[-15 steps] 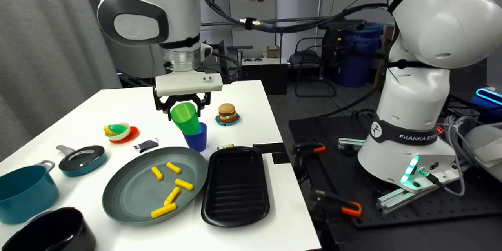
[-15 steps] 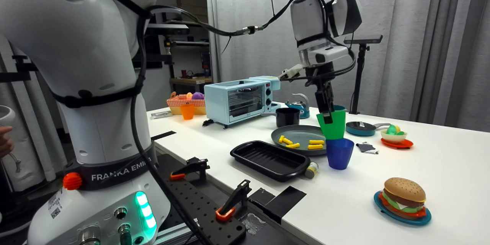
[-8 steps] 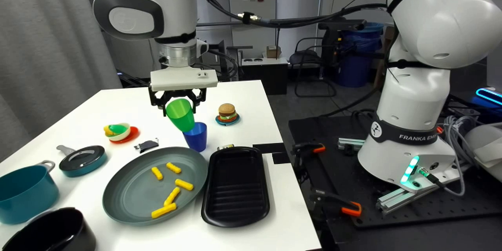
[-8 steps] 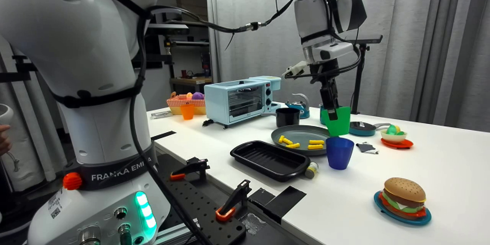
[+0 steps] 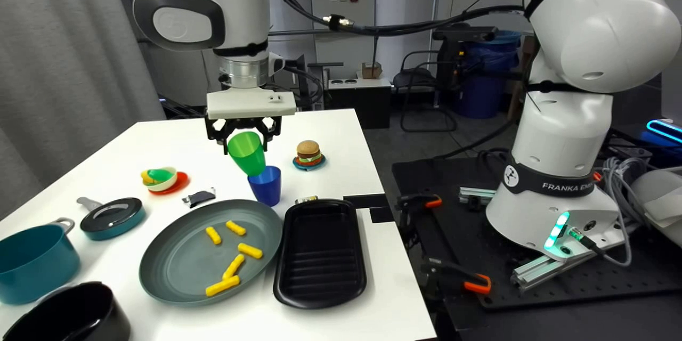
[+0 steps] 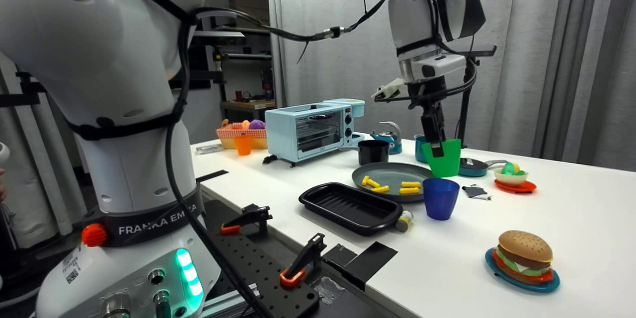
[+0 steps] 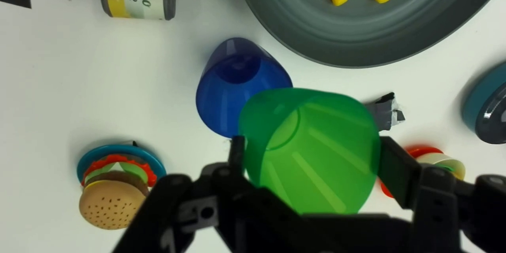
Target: Pour the contents of the green cup onto the plate, then put it in the blue cup
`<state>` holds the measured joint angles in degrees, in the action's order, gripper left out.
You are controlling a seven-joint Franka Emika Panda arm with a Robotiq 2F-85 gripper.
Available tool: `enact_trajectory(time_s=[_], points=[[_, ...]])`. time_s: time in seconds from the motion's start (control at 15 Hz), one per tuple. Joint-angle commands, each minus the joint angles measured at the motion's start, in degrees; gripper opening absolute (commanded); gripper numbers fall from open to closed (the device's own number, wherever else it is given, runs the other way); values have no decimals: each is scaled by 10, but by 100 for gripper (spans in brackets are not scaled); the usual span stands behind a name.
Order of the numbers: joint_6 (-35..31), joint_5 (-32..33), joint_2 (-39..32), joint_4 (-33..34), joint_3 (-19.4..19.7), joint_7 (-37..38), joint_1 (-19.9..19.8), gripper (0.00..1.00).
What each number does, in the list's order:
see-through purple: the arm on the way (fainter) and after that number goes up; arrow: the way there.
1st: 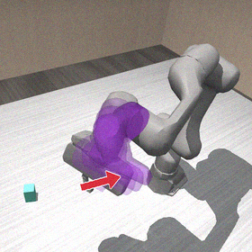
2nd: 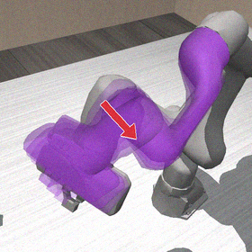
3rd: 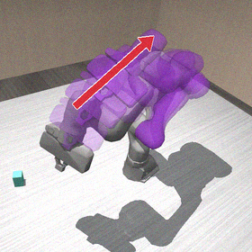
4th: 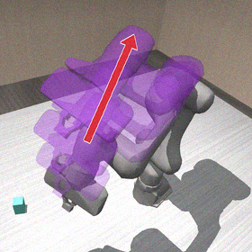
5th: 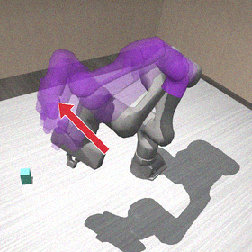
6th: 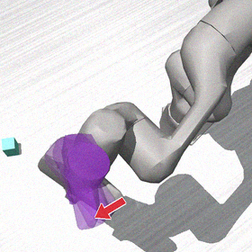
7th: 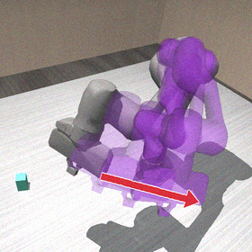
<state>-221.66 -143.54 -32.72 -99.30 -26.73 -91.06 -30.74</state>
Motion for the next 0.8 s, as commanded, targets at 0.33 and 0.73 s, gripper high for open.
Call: enact_trajectory(time_s=[0.33, 0.73], points=[[-25, -10, -23, 18, -16, -26, -20, 56], [-23, -11, -37, 15, -24, -24, -27, 56]])
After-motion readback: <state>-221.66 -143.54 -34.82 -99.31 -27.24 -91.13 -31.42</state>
